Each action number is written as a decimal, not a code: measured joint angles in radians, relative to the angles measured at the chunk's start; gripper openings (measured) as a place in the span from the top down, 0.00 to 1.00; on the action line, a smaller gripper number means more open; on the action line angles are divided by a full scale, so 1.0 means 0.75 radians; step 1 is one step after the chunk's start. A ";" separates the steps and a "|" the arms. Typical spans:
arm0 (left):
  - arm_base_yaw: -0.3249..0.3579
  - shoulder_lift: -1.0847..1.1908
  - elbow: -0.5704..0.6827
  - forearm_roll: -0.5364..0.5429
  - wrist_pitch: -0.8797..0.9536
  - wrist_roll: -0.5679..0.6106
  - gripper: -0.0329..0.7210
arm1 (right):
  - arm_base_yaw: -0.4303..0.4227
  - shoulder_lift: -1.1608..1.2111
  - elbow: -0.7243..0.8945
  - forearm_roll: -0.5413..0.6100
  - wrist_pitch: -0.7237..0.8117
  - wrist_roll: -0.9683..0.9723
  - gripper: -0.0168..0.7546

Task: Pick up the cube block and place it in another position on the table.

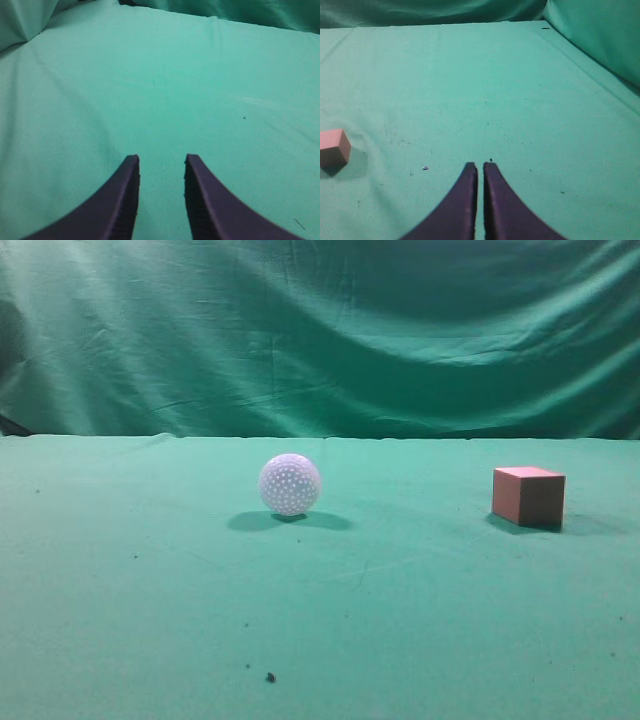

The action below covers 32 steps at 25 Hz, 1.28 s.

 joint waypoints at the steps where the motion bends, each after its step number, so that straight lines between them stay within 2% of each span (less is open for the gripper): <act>1: 0.000 0.000 0.000 0.000 0.000 0.000 0.61 | 0.000 0.000 0.000 0.000 0.000 0.000 0.98; 19: 0.000 0.000 0.000 0.000 0.000 0.000 0.61 | 0.000 0.000 0.002 0.004 -0.022 0.000 0.98; 23: 0.000 0.000 0.000 0.000 0.000 0.000 0.61 | 0.000 0.000 0.005 0.134 -0.298 0.050 0.98; 26: 0.000 0.000 0.000 0.000 0.000 0.000 0.61 | 0.000 0.000 0.005 0.161 -0.617 0.061 0.98; 27: 0.000 0.000 0.000 0.000 0.000 0.000 0.61 | 0.000 0.000 -0.005 0.164 -0.639 0.061 0.98; 31: 0.000 0.000 0.000 0.000 0.000 0.000 0.61 | 0.000 0.077 -0.235 0.165 -0.391 0.003 0.98; 32: 0.000 0.000 0.000 0.000 0.000 0.000 0.61 | 0.000 0.077 -0.235 0.165 -0.391 0.003 0.98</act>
